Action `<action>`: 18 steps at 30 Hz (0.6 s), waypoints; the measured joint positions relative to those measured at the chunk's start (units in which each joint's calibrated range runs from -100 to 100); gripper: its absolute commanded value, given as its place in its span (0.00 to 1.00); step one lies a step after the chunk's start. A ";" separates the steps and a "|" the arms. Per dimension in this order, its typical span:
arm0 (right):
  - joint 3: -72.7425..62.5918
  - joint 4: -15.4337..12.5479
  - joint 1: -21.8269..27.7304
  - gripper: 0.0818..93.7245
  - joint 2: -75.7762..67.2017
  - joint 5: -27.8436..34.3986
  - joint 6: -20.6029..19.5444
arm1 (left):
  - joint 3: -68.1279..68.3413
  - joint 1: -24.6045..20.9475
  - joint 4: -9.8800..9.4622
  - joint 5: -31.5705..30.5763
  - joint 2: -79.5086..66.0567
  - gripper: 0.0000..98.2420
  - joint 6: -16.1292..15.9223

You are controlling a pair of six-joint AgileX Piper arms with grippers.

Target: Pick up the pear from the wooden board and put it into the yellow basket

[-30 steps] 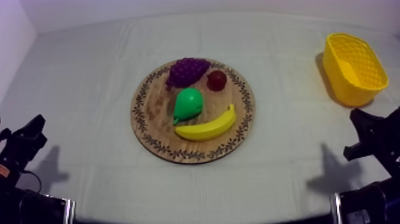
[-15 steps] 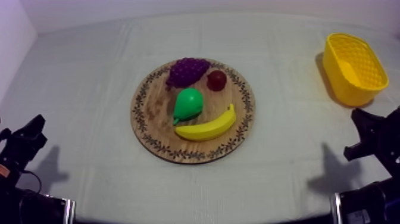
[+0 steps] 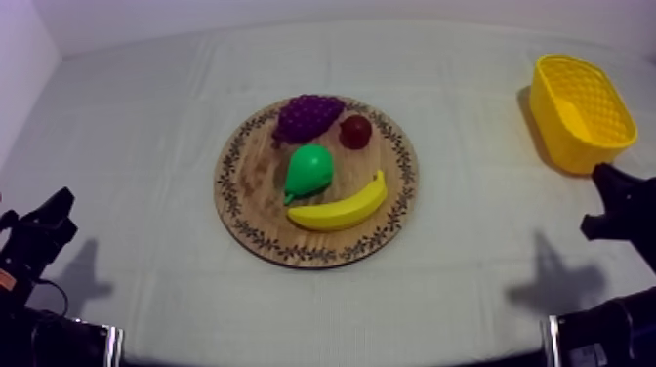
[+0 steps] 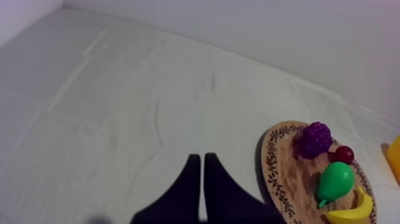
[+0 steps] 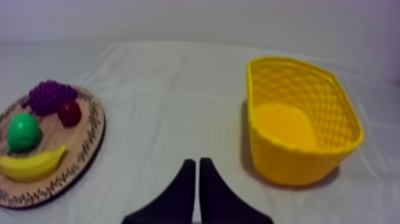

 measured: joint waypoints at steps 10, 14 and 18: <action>-23.91 -11.22 2.22 0.00 15.16 8.63 11.29 | 0.00 0.00 0.00 0.00 0.00 0.00 -0.02; -33.30 -14.71 1.43 0.00 22.66 13.26 15.88 | 0.00 0.00 0.00 0.00 0.00 0.00 -0.02; -41.58 -16.28 -1.12 0.00 29.61 17.39 17.64 | 0.00 0.00 0.00 0.00 0.00 0.00 -0.02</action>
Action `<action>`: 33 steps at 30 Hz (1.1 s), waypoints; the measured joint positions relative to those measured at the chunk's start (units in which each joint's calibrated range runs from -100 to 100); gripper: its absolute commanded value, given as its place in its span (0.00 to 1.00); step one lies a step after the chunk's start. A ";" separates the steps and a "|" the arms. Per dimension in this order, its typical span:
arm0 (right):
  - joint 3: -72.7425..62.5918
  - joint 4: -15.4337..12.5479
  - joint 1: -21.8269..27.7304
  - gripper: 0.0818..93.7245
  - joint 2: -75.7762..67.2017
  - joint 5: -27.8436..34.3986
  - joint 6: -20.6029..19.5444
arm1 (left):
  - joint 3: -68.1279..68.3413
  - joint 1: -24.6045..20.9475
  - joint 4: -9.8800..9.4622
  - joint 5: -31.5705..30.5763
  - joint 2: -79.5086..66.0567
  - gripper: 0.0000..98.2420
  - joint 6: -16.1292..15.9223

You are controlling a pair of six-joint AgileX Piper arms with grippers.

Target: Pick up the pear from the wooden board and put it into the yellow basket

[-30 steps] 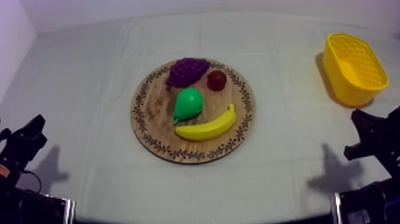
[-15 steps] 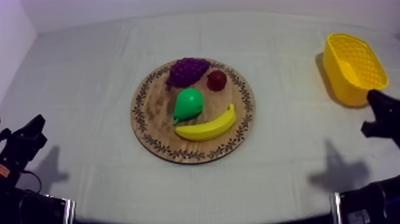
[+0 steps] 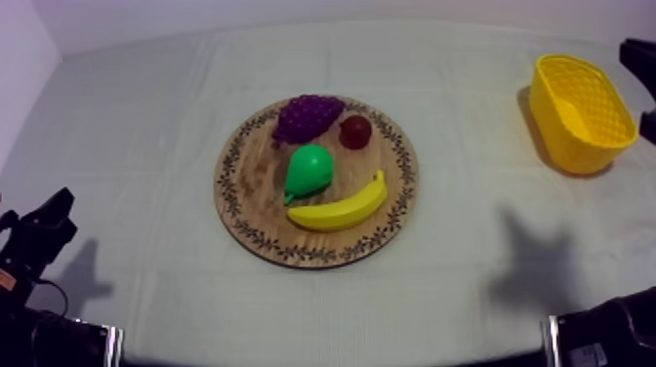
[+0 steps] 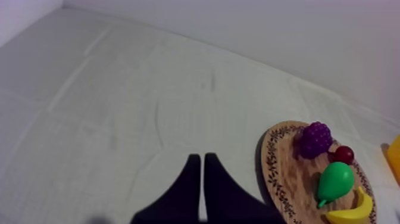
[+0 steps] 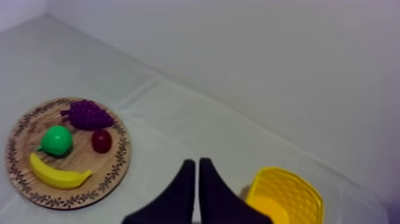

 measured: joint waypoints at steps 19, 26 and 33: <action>-19.53 1.32 -17.49 0.00 31.00 1.22 -11.23 | 0.00 0.00 0.00 0.00 0.00 0.00 0.00; -18.74 4.36 -21.42 0.00 39.25 -5.41 -17.76 | 0.00 0.00 0.00 0.00 0.00 0.00 0.00; -18.04 6.75 -23.54 0.03 47.79 -12.55 -23.91 | 0.00 0.00 0.00 0.00 0.00 0.00 0.00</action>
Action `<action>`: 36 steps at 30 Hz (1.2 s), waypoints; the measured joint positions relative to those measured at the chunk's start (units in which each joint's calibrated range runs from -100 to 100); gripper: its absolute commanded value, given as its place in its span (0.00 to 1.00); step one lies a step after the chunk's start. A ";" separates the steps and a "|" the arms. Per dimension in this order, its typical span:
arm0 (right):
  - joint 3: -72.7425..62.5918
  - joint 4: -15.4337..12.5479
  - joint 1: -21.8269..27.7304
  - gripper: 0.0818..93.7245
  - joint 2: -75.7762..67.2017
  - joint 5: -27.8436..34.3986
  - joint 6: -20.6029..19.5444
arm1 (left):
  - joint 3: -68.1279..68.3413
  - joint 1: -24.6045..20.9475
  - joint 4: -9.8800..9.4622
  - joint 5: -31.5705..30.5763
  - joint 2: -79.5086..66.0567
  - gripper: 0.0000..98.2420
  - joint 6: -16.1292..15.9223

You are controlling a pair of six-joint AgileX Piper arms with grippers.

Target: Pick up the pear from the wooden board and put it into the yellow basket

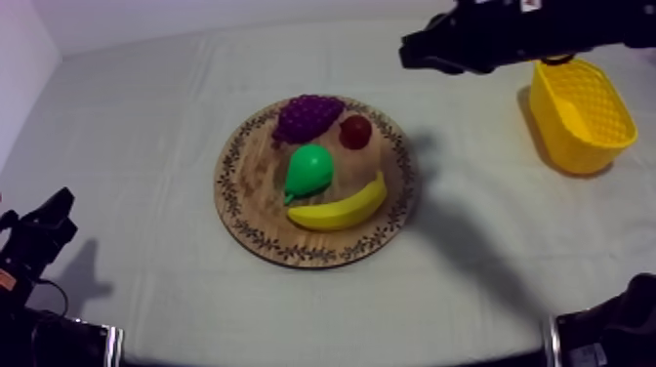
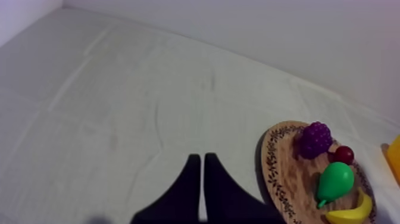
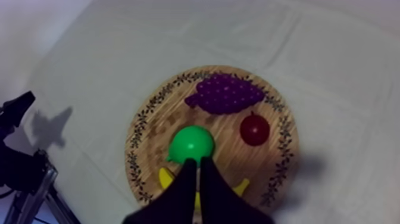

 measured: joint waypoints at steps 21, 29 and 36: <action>-11.50 2.56 -4.02 0.05 17.49 10.03 -3.62 | 0.00 0.00 0.00 0.00 0.00 0.00 0.03; -7.60 4.34 -5.89 0.18 19.83 -0.50 -11.14 | 0.00 0.00 0.00 0.00 0.00 0.00 0.03; -6.18 5.04 -6.93 0.42 22.66 -4.33 -18.76 | 0.00 0.00 0.00 0.00 0.00 0.00 0.01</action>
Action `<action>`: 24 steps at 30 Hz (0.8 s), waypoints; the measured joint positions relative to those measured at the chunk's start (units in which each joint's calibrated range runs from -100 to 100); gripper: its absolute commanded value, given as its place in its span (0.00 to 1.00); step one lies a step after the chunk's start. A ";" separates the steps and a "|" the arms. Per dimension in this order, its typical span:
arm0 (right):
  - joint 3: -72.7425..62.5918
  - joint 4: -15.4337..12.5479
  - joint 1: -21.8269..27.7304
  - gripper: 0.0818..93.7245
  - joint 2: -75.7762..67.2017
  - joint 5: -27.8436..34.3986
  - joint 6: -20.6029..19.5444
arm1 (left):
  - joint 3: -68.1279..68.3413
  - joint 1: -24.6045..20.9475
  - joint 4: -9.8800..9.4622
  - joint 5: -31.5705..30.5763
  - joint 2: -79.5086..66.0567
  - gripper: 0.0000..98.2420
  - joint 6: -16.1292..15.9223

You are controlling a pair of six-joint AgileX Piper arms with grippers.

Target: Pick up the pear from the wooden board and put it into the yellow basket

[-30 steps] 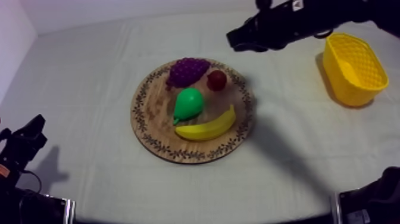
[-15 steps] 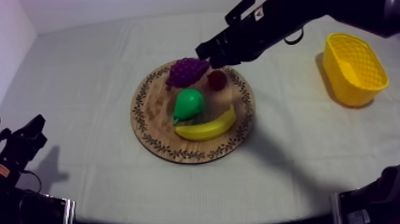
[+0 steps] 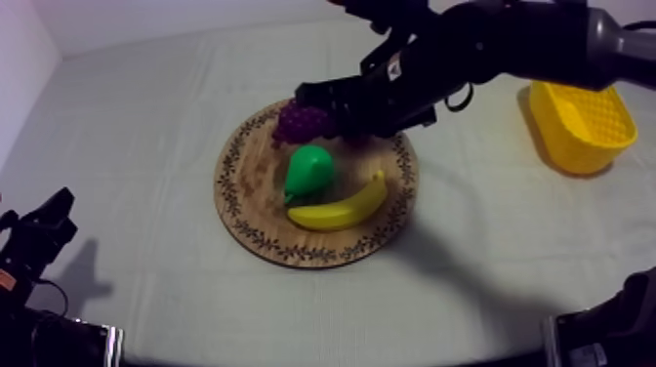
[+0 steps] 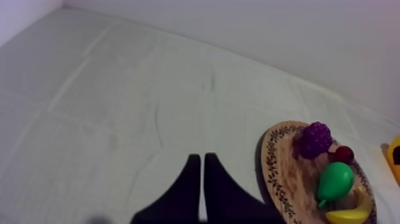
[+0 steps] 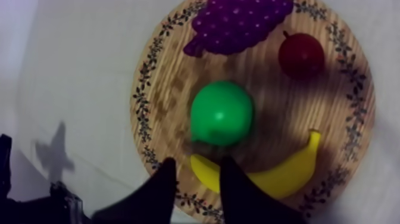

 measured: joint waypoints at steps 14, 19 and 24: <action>-1.10 7.67 -2.81 0.64 7.92 -1.36 -11.70 | 0.00 0.00 0.00 0.00 0.00 0.00 0.00; -3.04 10.47 -3.16 0.65 10.71 -2.05 -14.73 | 0.00 0.00 0.00 0.00 0.00 0.00 0.00; -5.20 12.32 -3.59 0.64 13.48 -2.53 -16.28 | 0.00 0.00 0.00 0.00 0.00 0.00 0.00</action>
